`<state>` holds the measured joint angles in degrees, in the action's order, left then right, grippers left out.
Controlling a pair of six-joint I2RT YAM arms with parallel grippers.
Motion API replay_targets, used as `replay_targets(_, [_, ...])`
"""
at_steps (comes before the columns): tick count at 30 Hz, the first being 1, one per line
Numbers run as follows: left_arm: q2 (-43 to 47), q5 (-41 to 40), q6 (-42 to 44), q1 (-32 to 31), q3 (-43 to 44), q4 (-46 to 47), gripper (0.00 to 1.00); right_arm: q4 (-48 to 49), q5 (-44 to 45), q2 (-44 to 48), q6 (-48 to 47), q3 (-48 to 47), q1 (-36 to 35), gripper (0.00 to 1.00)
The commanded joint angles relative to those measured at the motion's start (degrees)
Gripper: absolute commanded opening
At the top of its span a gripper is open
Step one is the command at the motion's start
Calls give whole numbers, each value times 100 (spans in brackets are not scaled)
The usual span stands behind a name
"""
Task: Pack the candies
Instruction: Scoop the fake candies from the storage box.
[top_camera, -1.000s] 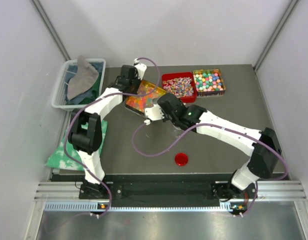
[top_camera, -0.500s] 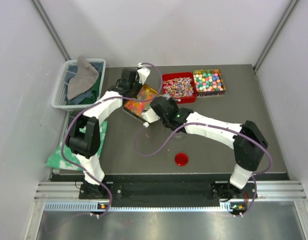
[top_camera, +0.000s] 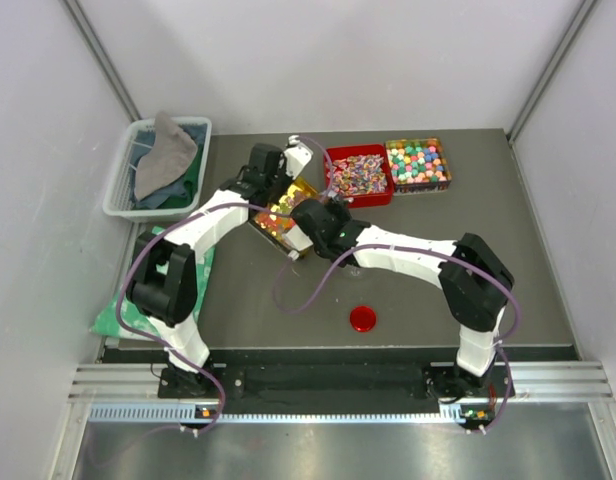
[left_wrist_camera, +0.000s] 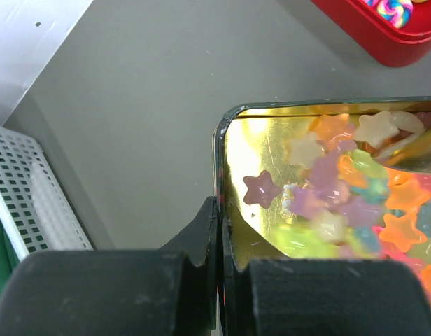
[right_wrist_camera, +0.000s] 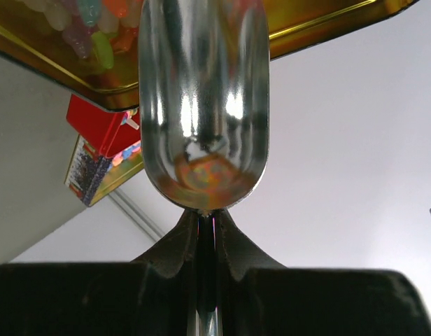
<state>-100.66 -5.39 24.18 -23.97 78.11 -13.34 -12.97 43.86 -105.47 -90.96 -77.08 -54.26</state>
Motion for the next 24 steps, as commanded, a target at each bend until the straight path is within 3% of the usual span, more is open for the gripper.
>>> replay_targets(1, [460, 170, 121, -56, 38, 552, 0, -161, -104, 0, -36, -378, -85, 0])
replay_targets(24, [267, 257, 798, -29, -568, 904, 0, -872, -1318, -325, 280, -334, -269, 0])
